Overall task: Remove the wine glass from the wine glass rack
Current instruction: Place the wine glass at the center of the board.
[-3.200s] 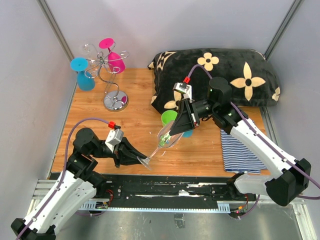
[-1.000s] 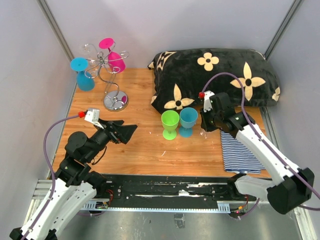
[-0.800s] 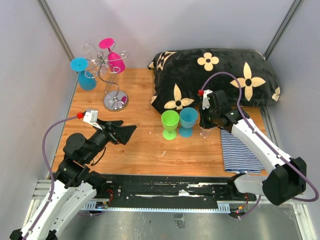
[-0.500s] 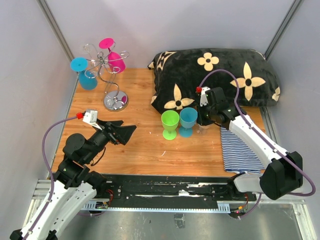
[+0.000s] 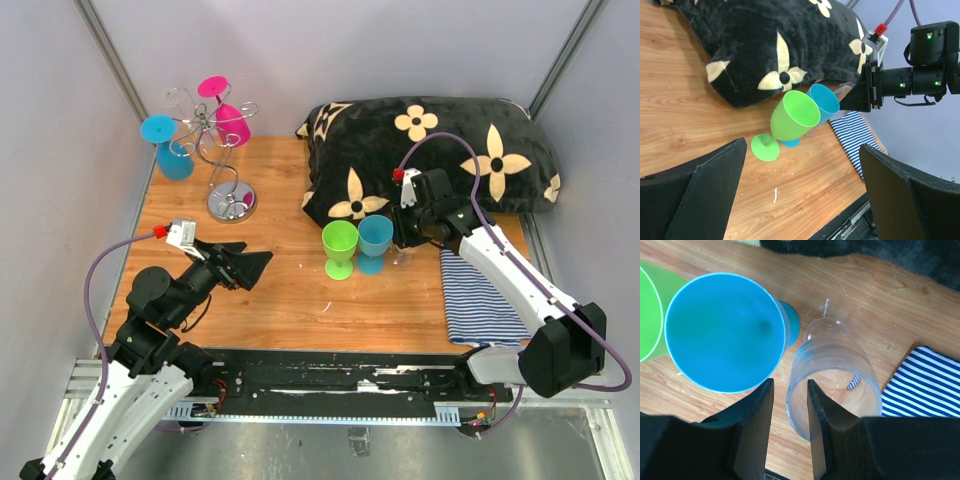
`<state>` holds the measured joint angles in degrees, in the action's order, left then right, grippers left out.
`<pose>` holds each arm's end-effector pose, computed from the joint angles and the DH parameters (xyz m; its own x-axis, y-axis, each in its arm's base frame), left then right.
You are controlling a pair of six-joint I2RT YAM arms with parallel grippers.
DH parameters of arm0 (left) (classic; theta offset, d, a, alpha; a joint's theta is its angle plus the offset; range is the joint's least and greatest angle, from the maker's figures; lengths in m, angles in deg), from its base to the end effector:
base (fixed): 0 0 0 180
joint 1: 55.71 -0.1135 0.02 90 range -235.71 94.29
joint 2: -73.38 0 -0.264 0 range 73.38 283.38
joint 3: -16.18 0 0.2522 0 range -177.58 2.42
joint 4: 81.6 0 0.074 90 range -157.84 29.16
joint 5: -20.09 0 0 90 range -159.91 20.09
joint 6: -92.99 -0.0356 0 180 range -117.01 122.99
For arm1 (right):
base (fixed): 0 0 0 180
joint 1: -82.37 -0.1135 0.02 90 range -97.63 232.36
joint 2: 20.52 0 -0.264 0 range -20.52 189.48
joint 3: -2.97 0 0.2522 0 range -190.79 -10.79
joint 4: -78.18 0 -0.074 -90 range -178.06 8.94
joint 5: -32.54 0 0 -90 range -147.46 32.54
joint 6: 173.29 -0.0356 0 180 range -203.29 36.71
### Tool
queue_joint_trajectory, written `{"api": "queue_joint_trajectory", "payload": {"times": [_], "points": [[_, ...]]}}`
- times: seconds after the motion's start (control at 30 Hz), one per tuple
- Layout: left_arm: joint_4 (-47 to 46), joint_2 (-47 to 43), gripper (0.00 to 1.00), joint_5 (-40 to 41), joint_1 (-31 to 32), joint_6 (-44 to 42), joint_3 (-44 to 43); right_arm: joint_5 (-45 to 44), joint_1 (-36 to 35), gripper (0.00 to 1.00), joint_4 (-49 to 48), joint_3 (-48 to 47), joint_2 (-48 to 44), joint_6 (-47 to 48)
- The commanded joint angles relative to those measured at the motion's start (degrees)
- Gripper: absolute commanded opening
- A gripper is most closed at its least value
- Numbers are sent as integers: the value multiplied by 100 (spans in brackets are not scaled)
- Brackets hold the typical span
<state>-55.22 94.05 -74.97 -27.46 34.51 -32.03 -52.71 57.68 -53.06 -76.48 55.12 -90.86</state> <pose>0.0919 -0.0530 0.3255 -0.2719 -0.4451 -0.8532 0.4775 0.7074 -0.5212 0.2565 0.1212 0.3087 -0.6982 -0.1765 -0.6938 -0.3809 0.9122 0.1512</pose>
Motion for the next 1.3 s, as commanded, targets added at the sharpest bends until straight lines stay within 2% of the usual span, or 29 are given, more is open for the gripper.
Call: {"api": "queue_joint_trajectory", "payload": {"times": [0.0,0.37,0.7,0.97,1.27], "points": [[-41,-41,100,64,-21,-59,-83,-258,104,34,239,-233,-115,122],[79,34,100,203,-21,-104,-582,-459,101,32,349,-432,-527,124],[423,258,100,473,-19,-427,-1122,-446,103,32,-59,-115,-1028,96],[543,271,100,496,-20,-393,-1154,91,102,38,17,-40,-600,222],[670,125,100,516,-17,-426,-1137,-127,102,26,298,-141,-298,395]]}}
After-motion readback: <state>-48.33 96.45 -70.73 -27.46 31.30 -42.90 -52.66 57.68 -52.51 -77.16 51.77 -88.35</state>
